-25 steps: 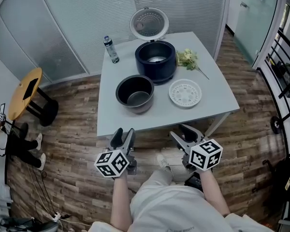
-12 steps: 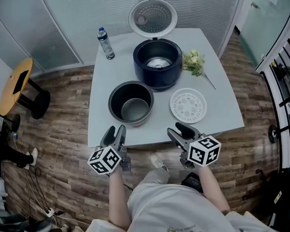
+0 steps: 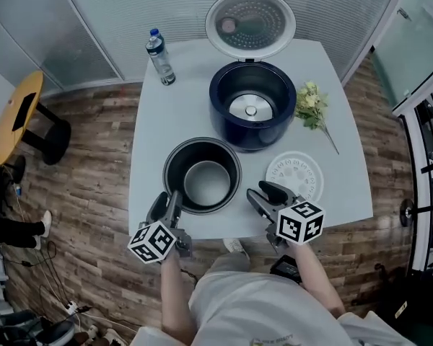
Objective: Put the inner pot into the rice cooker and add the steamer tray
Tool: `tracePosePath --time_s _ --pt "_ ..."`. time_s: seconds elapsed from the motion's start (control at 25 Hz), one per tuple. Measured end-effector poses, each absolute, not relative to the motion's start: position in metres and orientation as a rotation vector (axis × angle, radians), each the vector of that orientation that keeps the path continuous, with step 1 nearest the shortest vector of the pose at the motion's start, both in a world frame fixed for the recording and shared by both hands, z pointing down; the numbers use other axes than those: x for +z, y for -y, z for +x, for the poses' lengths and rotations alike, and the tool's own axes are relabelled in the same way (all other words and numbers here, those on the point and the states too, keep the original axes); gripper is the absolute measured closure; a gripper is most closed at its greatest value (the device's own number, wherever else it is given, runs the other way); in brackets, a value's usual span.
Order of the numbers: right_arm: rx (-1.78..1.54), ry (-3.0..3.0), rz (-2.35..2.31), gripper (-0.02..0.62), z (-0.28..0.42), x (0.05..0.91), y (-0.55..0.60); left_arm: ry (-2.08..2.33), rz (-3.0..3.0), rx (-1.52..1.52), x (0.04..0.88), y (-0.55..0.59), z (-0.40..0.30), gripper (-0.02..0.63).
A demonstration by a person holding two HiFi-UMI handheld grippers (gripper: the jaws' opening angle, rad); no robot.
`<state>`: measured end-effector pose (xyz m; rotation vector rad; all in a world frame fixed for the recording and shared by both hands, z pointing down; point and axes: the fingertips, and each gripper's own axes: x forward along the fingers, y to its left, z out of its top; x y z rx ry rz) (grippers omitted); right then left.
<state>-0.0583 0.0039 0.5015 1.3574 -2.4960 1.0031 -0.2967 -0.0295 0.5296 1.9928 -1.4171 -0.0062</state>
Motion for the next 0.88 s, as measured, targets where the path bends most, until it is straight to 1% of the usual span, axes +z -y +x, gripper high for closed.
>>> tracePosePath --time_s 0.04,0.12,0.88 --pt "1.004 2.489 1.352 0.396 -0.061 0.505 0.003 1.429 1.990 -0.014 0.531 0.034 -0.300 0.402" --pt "1.009 2.476 1.345 0.398 -0.066 0.509 0.015 1.442 1.988 -0.028 0.532 0.041 -0.304 0.433" --pt "1.058 2.403 1.315 0.416 -0.086 0.534 0.063 1.417 1.918 0.005 0.558 0.051 -0.312 0.431"
